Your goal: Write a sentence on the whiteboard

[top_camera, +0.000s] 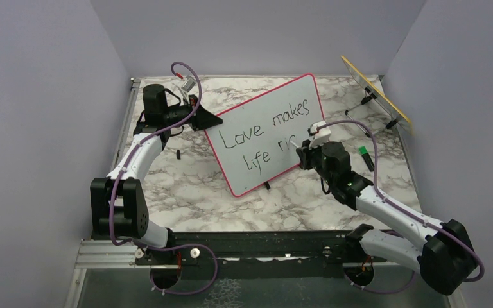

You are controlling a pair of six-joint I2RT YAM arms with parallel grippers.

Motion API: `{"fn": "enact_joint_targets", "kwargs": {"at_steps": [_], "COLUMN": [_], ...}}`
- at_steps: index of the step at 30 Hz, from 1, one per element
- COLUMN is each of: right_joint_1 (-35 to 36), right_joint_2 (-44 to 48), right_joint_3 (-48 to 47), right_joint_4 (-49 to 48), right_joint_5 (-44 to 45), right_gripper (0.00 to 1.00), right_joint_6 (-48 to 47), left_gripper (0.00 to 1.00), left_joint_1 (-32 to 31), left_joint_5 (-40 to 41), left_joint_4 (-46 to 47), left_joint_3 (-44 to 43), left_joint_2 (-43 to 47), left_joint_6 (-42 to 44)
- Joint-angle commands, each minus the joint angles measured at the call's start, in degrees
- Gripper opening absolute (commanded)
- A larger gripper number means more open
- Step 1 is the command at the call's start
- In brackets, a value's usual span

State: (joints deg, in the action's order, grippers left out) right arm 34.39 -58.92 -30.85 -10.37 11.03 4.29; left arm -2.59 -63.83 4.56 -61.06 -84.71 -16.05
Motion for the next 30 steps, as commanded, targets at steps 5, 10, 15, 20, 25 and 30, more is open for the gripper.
{"fn": "enact_joint_targets", "kwargs": {"at_steps": [5, 10, 15, 20, 25, 30], "right_joint_1": [0.10, 0.10, 0.12, 0.10, 0.12, 0.03], "right_joint_2": [1.06, 1.48, 1.39, 1.25, 1.17, 2.72], "right_joint_3": [0.95, 0.98, 0.83, 0.82, 0.91, 0.49], "right_joint_4": [5.94, 6.74, 6.81, 5.92, 3.32, 0.76], "right_joint_5": [-0.16, 2.69, 4.78, 6.90, 8.07, 8.35], "right_gripper": [0.01, 0.01, 0.01, 0.01, 0.01, 0.01], "right_joint_6": [1.24, 1.42, 1.54, 1.59, 1.70, 1.22], "left_gripper": [0.00, 0.00, 0.00, 0.00, 0.00, 0.00], "left_joint_1": [-0.10, -0.10, -0.10, -0.09, -0.11, -0.13], "left_joint_5": [4.41, 4.42, 4.42, 4.32, 4.26, 4.32], "left_joint_4": [-4.47, -4.47, -4.47, -4.47, -4.47, -4.47], "left_joint_3": [1.38, 1.38, 1.38, 1.38, 1.38, 1.38], "left_joint_2": [-2.31, -2.39, -2.31, -2.23, -2.30, -2.31], "left_joint_6": [4.06, 4.10, 4.14, 4.10, 4.10, 4.10]}}
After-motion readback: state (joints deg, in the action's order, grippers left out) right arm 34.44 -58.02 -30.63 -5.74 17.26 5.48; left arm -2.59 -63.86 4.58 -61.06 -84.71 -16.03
